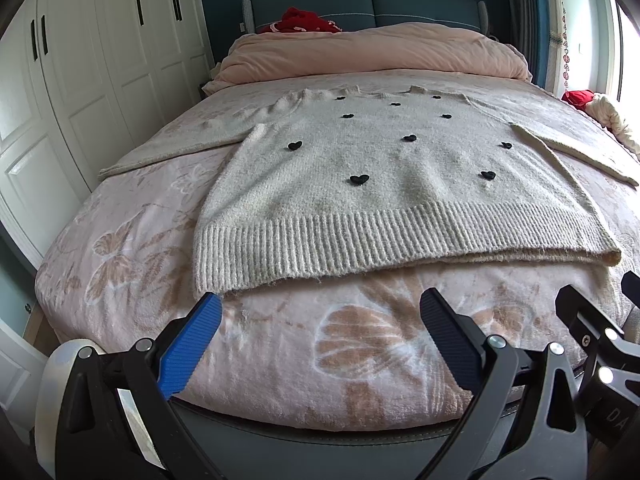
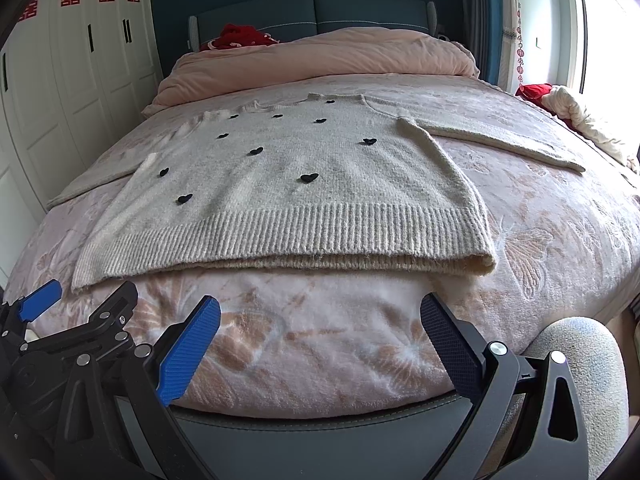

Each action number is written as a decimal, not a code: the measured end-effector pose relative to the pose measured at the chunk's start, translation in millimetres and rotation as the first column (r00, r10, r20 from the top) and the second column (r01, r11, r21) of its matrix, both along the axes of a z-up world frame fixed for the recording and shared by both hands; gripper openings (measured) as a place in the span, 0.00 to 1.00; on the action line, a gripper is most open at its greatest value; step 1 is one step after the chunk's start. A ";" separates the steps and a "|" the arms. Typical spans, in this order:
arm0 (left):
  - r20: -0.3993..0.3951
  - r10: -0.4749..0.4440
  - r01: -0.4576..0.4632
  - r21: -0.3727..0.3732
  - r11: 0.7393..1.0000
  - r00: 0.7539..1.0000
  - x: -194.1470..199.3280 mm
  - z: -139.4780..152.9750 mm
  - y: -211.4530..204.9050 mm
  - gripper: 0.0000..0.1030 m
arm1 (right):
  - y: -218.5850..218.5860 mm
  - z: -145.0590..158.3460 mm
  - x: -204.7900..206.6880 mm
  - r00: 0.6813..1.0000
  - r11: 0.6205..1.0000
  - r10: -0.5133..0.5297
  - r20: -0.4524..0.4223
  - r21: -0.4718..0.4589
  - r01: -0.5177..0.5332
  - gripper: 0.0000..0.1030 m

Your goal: Fold small clothes

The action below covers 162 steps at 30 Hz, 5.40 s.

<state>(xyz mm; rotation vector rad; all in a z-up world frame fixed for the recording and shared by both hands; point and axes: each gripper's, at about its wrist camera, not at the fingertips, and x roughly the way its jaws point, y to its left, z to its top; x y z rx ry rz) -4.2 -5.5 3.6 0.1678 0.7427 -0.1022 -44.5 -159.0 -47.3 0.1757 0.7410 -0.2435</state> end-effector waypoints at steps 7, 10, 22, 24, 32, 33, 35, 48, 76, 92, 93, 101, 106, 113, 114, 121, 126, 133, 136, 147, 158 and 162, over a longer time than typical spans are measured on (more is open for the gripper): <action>-0.004 0.000 0.000 -0.001 1.000 1.000 0.1 -0.9 1.3 0.94 | 0.6 -0.8 -0.1 1.000 1.000 -0.003 -0.002 0.004 0.003 0.95; -0.003 0.000 0.000 0.001 1.000 1.000 -0.3 -1.4 1.3 0.94 | 0.2 -1.0 -0.1 1.000 1.000 -0.004 -0.003 0.009 0.004 0.95; -0.003 0.001 -0.001 0.004 1.000 1.000 -0.9 -2.1 0.2 0.94 | -0.2 -0.9 0.0 1.000 1.000 -0.005 -0.002 0.011 0.005 0.95; -0.005 0.002 -0.002 0.004 1.000 1.000 -0.8 -2.2 0.1 0.94 | 0.6 -1.3 0.4 1.000 1.000 -0.005 -0.003 0.011 0.005 0.95; -0.005 0.001 -0.001 0.005 1.000 1.000 -0.5 -2.4 0.5 0.94 | 0.3 -1.7 0.6 1.000 1.000 -0.005 -0.003 0.013 0.005 0.95; -0.004 0.002 -0.001 0.005 1.000 1.000 -0.5 -2.3 0.5 0.94 | -0.7 -1.6 0.4 1.000 1.000 -0.004 -0.004 0.014 0.004 0.95; -0.006 0.002 -0.002 0.004 1.000 1.000 -0.4 -2.4 0.6 0.94 | -1.3 -1.9 0.2 1.000 1.000 -0.002 -0.005 0.014 0.003 0.95; -0.068 -0.016 0.010 -0.102 0.995 0.998 30.1 34.8 21.1 0.95 | -93.6 27.8 18.6 0.996 0.986 -0.083 0.034 0.145 0.078 0.95; -0.125 0.076 -0.088 -0.098 0.991 0.989 186.8 40.1 -10.8 0.95 | -494.7 -15.9 161.6 0.805 0.729 -0.592 -0.032 0.406 0.552 0.12; -0.080 0.073 -0.095 -0.313 0.945 0.994 224.7 78.2 41.1 0.95 | -60.5 115.7 368.0 0.845 0.817 0.460 0.274 0.242 -0.523 0.28; -0.081 0.066 -0.089 -0.327 0.941 0.994 231.0 79.9 44.2 0.95 | -49.7 108.4 365.8 0.840 0.814 0.478 0.257 0.230 -0.534 0.29; -0.222 -0.013 -0.091 -0.452 0.887 0.975 330.2 42.7 25.3 0.95 | -130.8 38.2 293.1 0.974 0.936 0.213 0.072 0.271 -0.225 0.48; -0.421 0.004 -0.240 -0.507 0.828 0.907 381.1 -21.4 5.7 0.83 | -208.4 -1.9 258.3 0.999 0.903 0.036 -0.010 0.430 -0.028 0.50; -0.429 0.013 -0.267 -0.538 0.800 0.903 401.4 -29.5 -1.4 0.10 | -234.7 -16.4 293.8 1.000 0.829 0.005 -0.012 0.560 0.002 0.50; -0.410 0.015 -0.262 -0.555 0.790 0.912 405.0 -24.0 0.4 0.09 | -242.8 -16.6 301.4 1.000 0.818 -0.026 0.003 0.575 0.020 0.48; -0.084 -0.040 -0.017 -0.583 0.812 0.996 408.4 66.7 1.1 0.08 | -256.2 47.7 288.8 0.956 0.832 -0.065 0.287 0.544 -0.107 0.06; -0.246 -0.034 -0.089 -0.470 0.878 0.969 416.9 -2.8 4.7 0.08 | -258.0 -25.1 303.9 0.998 0.868 -0.004 -0.063 0.495 0.034 0.06; -0.275 -0.020 -0.115 -0.467 0.877 0.961 401.3 -39.8 5.9 0.09 | -258.7 42.5 258.8 0.999 0.936 -0.018 0.050 0.353 -0.001 0.17; -0.272 -0.019 -0.117 -0.475 0.872 0.962 403.3 -46.6 9.2 0.11 | -259.9 58.7 277.6 0.998 0.970 -0.020 0.052 0.245 0.007 0.29; -0.204 -0.026 -0.076 -0.479 0.875 0.979 396.8 -47.3 9.4 0.12 | -273.1 28.0 401.4 0.992 0.953 -0.083 -0.094 0.285 0.106 0.09; -0.187 -0.028 -0.064 -0.470 0.880 0.982 395.6 -51.9 7.1 0.13 | -248.6 68.1 346.9 1.000 0.980 -0.011 0.025 0.200 0.006 0.13; -0.180 -0.022 -0.062 -0.446 0.893 0.983 394.0 -50.9 3.2 0.13 | -219.2 47.4 322.5 0.991 0.982 0.111 -0.079 0.160 -0.097 0.03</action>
